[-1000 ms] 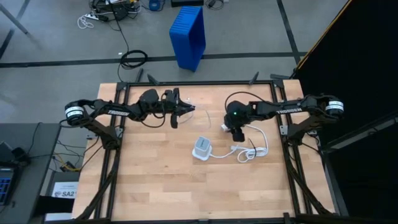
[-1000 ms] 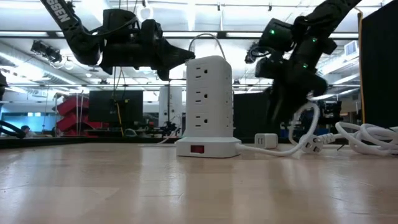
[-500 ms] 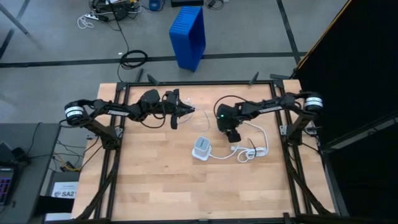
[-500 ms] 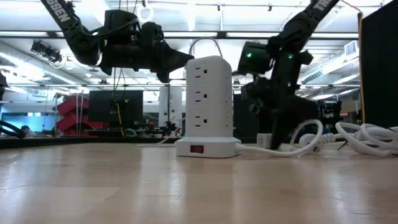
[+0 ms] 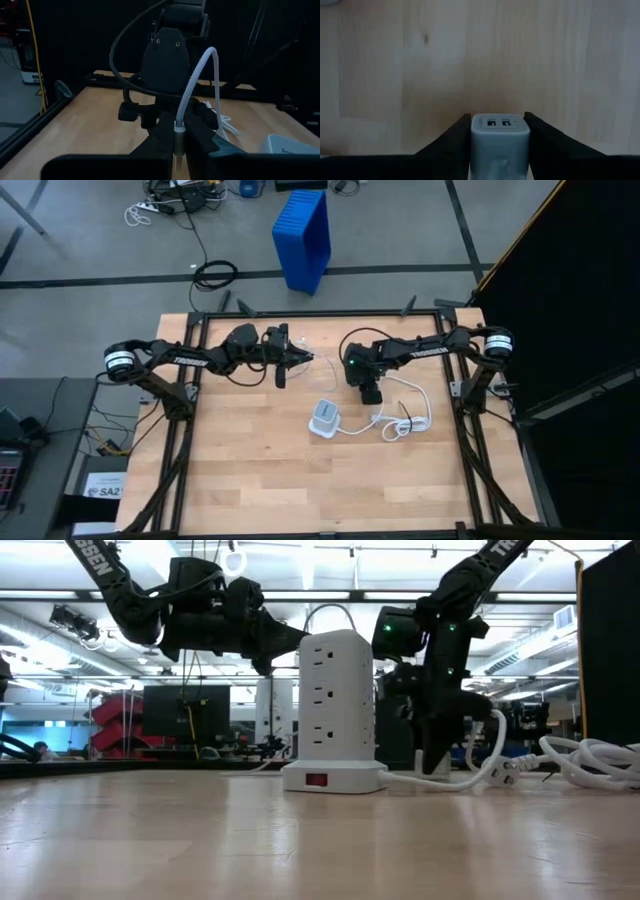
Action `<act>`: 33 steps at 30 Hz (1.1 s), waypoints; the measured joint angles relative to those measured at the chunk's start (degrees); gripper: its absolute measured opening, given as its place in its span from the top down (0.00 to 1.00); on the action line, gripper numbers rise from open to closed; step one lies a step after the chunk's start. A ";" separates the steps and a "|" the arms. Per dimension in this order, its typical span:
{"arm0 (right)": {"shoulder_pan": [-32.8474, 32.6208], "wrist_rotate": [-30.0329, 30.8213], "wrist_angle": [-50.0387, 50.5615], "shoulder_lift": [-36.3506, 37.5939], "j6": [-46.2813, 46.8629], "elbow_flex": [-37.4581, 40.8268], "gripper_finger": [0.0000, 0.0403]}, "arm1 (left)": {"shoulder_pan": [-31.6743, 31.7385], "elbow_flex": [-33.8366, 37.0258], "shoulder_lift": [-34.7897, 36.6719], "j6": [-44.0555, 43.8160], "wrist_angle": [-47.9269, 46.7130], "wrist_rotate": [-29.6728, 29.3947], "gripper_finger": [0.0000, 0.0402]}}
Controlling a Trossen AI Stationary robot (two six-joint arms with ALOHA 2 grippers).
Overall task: Plug in charger
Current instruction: Insert the white charger cable into the white charger adapter
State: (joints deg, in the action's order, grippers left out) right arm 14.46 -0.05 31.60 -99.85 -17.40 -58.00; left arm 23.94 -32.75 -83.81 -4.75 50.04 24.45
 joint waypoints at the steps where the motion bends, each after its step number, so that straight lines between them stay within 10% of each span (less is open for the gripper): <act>1: 0.00 0.48 -0.05 0.00 0.28 0.00 0.60 | 0.00 0.00 0.00 0.00 -0.04 0.00 1.00; 15: 0.36 3.51 3.62 0.02 0.51 0.00 0.33 | 0.00 0.00 0.00 0.00 -0.14 0.00 1.00; 33: 2.93 -1.79 0.96 -0.52 1.72 -0.09 0.73 | 0.74 0.00 0.00 -0.02 -0.27 -2.50 1.00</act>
State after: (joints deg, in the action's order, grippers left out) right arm 17.39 -1.83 32.56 -100.38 -15.69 -58.08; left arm 24.69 -32.75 -83.81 -4.78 49.76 21.94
